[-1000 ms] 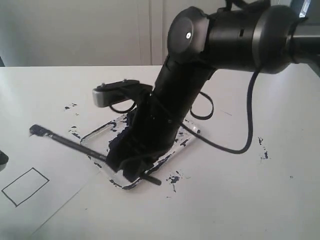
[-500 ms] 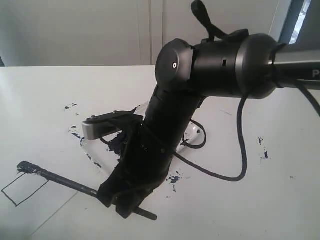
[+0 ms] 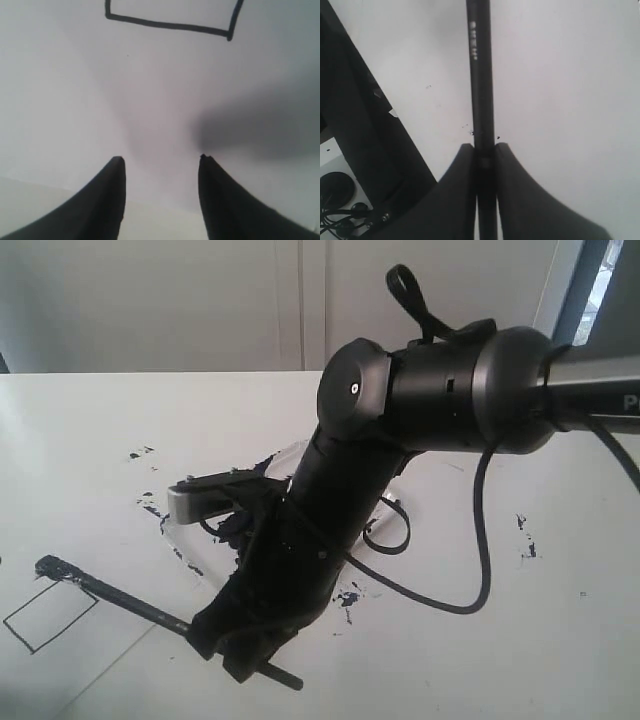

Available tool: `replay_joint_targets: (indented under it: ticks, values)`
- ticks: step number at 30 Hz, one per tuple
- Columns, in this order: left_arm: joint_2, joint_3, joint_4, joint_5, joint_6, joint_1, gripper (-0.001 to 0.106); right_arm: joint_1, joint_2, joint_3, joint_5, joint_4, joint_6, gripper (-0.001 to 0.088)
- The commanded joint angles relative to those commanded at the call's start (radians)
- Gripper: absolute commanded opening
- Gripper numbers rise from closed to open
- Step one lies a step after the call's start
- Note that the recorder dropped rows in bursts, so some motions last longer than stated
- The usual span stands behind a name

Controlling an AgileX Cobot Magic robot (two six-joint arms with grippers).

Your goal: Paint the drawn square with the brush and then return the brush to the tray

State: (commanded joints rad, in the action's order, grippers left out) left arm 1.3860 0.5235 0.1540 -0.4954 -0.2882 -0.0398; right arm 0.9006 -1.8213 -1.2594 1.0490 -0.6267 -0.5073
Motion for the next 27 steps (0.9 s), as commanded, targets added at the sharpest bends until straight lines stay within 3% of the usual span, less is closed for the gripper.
replay_joint_targets:
  ticks: [3,8,18,24,27]
  values:
    - [0.000,-0.002,0.000,0.000,0.000,0.000,0.060,0.000,0.000,0.000,0.000,-0.002,-0.005,0.0000]
    - [0.019,-0.044,-0.020,0.068,0.004,0.000,0.059,0.000,0.000,0.005,-0.003,-0.005,-0.013,0.0000]
    - [0.091,-0.044,-0.036,0.089,0.004,0.000,0.059,0.000,0.000,0.005,0.004,-0.006,-0.013,0.0000]
    - [0.091,-0.044,-0.039,0.091,0.004,0.000,0.059,0.041,-0.007,0.005,0.004,-0.011,-0.013,0.0000]
    - [0.093,-0.044,-0.099,0.081,-0.008,0.000,0.059,0.066,-0.022,0.005,-0.009,-0.003,-0.005,0.0000]
